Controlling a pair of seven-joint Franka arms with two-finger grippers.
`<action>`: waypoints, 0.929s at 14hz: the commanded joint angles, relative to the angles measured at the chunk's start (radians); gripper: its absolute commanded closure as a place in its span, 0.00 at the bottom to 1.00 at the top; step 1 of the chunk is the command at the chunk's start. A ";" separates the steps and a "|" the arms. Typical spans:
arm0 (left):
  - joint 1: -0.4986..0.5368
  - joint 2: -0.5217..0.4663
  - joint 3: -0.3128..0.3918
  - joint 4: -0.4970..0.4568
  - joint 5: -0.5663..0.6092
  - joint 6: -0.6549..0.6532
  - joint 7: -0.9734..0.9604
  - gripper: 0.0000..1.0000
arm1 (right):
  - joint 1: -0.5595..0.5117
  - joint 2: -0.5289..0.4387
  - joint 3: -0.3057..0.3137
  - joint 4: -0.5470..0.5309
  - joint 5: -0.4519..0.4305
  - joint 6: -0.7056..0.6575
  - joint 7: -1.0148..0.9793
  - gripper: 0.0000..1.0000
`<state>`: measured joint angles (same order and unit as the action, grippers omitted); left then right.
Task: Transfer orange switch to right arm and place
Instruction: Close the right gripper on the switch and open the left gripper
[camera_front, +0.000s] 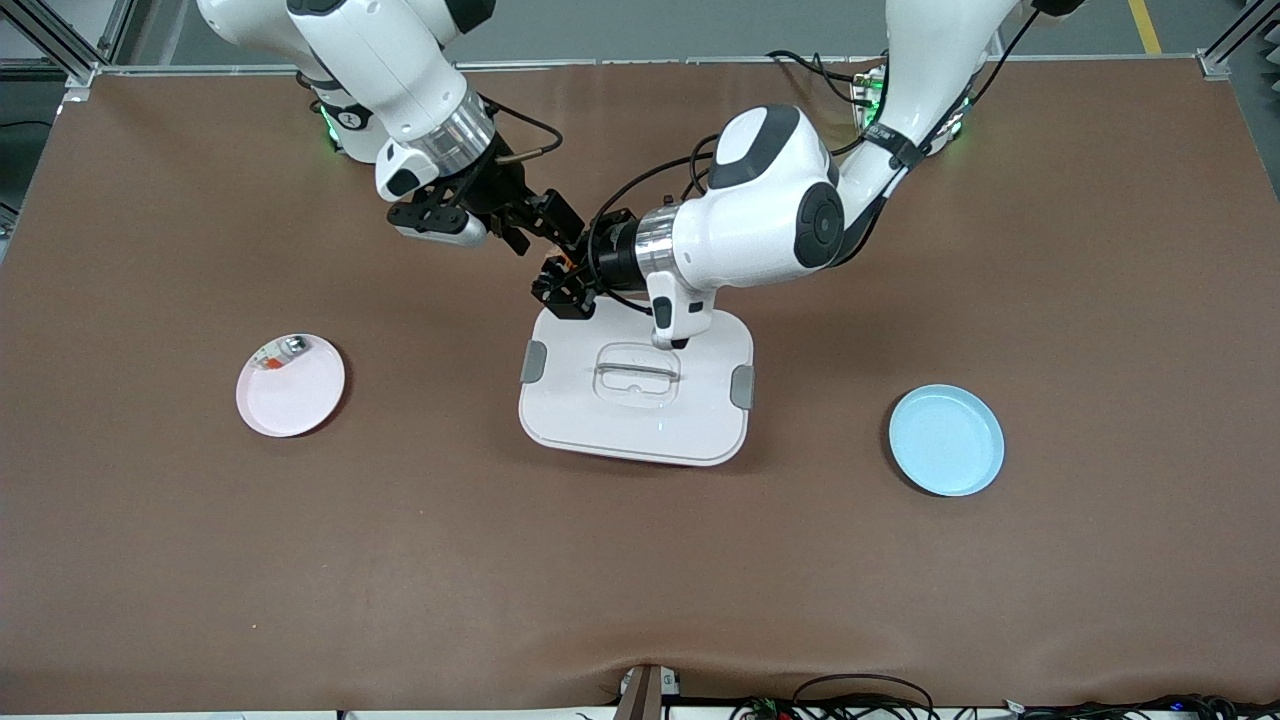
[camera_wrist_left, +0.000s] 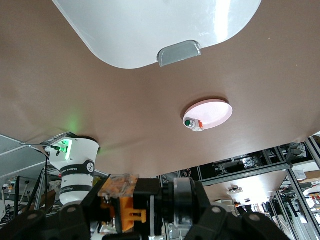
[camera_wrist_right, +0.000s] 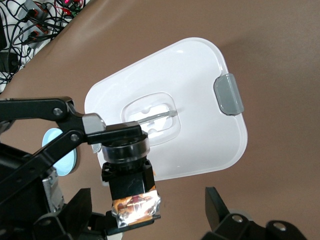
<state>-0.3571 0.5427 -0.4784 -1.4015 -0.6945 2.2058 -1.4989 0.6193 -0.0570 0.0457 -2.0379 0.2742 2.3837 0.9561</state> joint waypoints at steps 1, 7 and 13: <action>-0.005 0.010 0.001 0.024 -0.006 -0.002 -0.017 0.90 | 0.010 0.019 -0.006 0.010 0.022 0.017 -0.003 0.00; -0.006 0.010 0.003 0.024 -0.005 -0.003 -0.017 0.89 | 0.010 0.028 -0.004 0.012 0.022 0.018 -0.003 0.00; -0.006 0.010 0.003 0.024 -0.005 -0.002 -0.017 0.87 | 0.013 0.035 -0.004 0.018 0.022 0.017 -0.003 0.83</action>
<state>-0.3597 0.5465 -0.4783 -1.4012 -0.6945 2.2058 -1.4989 0.6228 -0.0341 0.0471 -2.0294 0.2786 2.4067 0.9561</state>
